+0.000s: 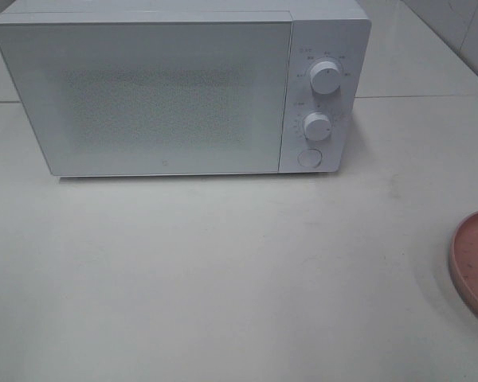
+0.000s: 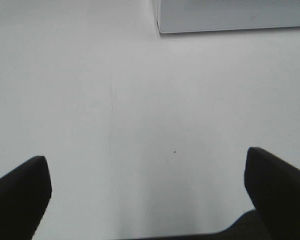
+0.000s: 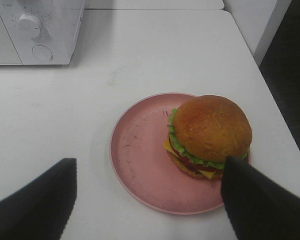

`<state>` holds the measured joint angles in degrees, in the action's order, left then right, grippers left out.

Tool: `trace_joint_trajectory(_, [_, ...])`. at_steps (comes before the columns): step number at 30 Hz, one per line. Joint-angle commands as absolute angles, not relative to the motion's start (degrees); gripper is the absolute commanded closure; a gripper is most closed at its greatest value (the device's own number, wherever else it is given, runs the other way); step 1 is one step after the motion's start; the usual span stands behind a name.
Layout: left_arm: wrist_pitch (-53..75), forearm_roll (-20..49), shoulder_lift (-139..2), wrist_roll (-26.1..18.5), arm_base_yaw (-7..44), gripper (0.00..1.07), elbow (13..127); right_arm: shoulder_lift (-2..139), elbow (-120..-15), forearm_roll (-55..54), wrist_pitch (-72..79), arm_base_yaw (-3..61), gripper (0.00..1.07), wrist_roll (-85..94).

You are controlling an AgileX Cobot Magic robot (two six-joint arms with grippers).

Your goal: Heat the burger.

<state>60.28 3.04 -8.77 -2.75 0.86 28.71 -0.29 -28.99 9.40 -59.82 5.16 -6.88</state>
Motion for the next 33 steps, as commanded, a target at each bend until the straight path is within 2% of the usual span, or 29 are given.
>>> trace_joint_trajectory(1, [59.53,3.38,-5.33,-2.58,-0.86,0.06,28.53,-1.83,-29.05,9.57,-59.42,4.70,0.31,-6.47])
trace_joint_trajectory(9, [59.47,3.72,1.55,-2.58,-4.18,0.06,28.53,-1.83,-29.05,9.57,-59.42,4.70,0.31,-6.47])
trace_joint_trajectory(33, [59.47,3.78,1.78,-2.58,-4.07,0.06,28.53,-1.60,-29.05,9.57,-59.42,4.70,0.31,-6.42])
